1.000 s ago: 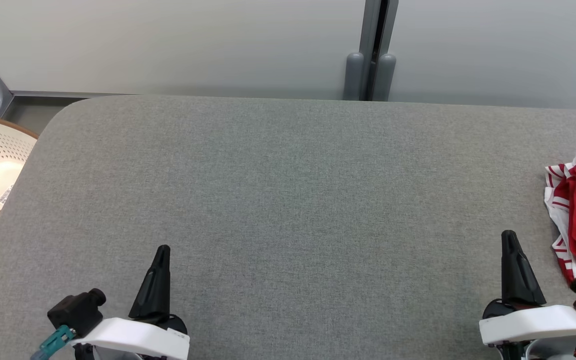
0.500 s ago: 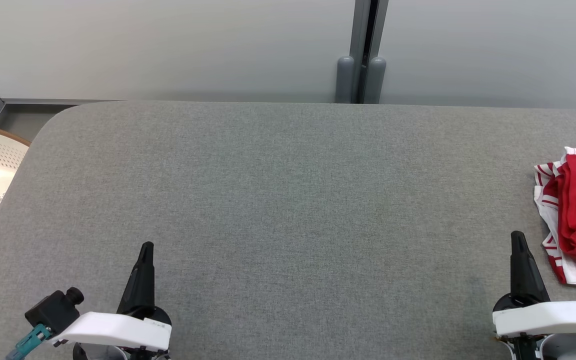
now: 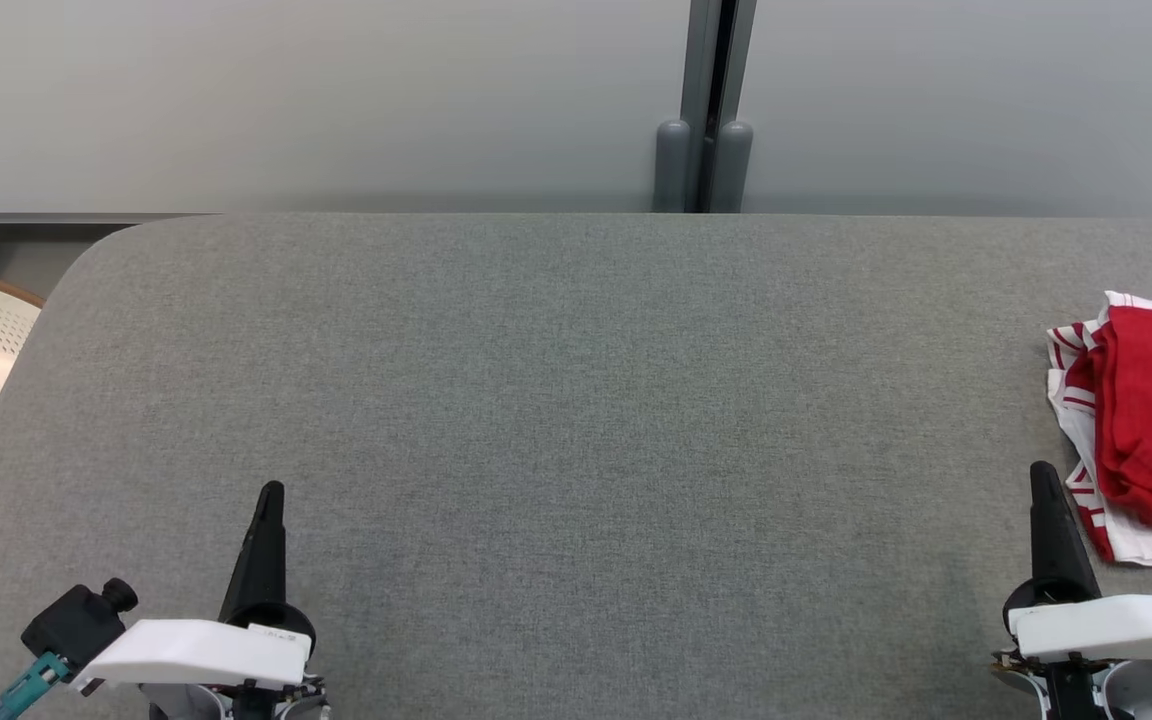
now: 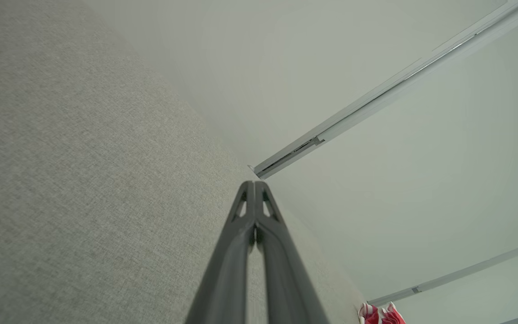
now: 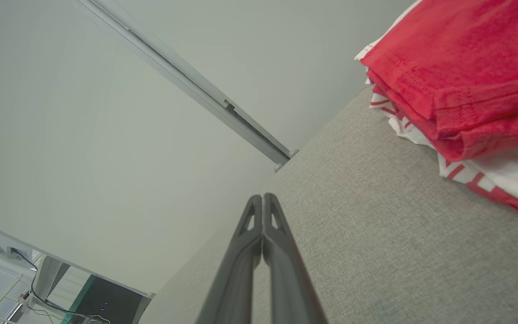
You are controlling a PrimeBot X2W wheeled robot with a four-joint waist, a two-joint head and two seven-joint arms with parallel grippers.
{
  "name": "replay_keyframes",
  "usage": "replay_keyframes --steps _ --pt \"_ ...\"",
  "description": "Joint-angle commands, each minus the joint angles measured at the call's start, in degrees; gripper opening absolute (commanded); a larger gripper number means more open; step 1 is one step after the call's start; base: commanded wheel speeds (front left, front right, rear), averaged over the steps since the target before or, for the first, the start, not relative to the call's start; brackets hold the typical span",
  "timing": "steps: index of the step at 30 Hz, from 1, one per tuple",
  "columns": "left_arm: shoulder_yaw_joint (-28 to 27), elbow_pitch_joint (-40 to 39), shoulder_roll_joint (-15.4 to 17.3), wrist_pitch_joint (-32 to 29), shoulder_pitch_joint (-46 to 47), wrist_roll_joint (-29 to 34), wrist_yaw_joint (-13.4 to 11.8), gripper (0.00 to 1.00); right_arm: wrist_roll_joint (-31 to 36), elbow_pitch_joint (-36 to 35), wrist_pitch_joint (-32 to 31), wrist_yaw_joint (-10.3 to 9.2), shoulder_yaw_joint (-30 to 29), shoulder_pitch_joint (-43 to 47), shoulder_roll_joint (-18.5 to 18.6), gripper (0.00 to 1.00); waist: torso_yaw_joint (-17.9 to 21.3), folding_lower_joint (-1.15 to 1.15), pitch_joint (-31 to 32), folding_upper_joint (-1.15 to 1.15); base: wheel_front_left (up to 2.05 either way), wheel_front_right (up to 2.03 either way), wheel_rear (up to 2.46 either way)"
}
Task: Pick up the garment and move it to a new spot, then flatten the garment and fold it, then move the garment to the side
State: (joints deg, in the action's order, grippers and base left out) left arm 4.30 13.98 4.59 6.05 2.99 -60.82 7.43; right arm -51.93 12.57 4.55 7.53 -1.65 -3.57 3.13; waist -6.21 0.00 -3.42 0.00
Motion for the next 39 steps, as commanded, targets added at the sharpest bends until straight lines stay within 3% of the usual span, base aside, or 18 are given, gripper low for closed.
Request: replay_keyframes --steps 1,39 --pt "-0.6 -0.7 0.5 -0.3 1.8 -1.6 0.0 0.0 -2.0 -0.3 -0.6 -0.02 -0.4 -1.1 0.5 0.0 0.1 0.0 0.1 0.0 0.0 0.0 0.0" --pt "-4.8 -0.4 0.6 -5.9 2.8 -20.2 0.1 0.0 -24.3 0.6 -6.3 -0.03 -2.5 -2.2 0.6 0.0 3.1 0.0 1.6 0.0 0.0 0.0 0.0"
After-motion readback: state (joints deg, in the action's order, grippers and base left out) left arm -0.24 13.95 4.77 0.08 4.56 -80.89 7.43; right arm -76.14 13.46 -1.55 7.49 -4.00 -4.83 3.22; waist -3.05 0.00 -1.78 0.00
